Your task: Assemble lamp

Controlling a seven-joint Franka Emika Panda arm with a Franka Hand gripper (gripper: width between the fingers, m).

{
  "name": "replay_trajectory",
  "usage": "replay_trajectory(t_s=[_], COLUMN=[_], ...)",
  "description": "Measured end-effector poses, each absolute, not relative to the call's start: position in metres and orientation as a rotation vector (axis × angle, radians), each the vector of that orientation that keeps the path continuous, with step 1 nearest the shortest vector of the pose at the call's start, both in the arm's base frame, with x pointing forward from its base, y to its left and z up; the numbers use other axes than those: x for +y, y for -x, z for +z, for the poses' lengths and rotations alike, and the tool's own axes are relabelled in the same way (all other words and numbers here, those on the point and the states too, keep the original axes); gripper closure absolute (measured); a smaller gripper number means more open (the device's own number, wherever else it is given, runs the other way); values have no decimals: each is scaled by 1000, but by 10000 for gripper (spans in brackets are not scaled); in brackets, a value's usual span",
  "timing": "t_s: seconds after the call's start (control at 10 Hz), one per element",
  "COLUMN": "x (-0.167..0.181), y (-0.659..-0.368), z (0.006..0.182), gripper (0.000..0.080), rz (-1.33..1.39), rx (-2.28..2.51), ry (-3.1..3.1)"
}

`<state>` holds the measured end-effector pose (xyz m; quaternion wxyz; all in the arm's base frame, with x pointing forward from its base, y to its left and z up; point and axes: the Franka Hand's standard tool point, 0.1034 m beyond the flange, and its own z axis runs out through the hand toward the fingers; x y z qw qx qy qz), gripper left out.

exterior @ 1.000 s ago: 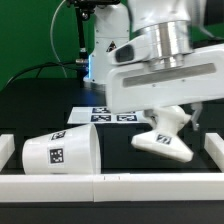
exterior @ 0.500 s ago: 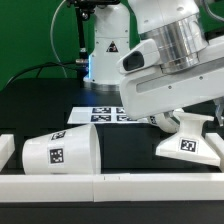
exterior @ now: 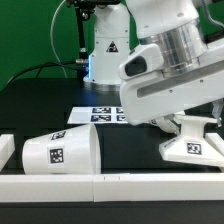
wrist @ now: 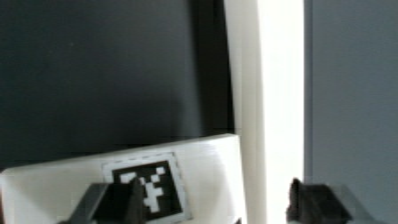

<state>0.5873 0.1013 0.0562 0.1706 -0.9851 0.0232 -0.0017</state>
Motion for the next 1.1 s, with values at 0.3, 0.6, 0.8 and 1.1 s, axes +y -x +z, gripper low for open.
replay_trajectory(t_s=[0.3, 0.6, 0.8, 1.1], x=[102, 98, 102, 107], y=[-584, -575, -584, -595], z=[48, 47, 43, 35], gripper=[404, 404, 404, 404], rz=[0, 137, 201, 190], rx=[16, 4, 8, 48], ry=[2797, 2767, 2735, 2739])
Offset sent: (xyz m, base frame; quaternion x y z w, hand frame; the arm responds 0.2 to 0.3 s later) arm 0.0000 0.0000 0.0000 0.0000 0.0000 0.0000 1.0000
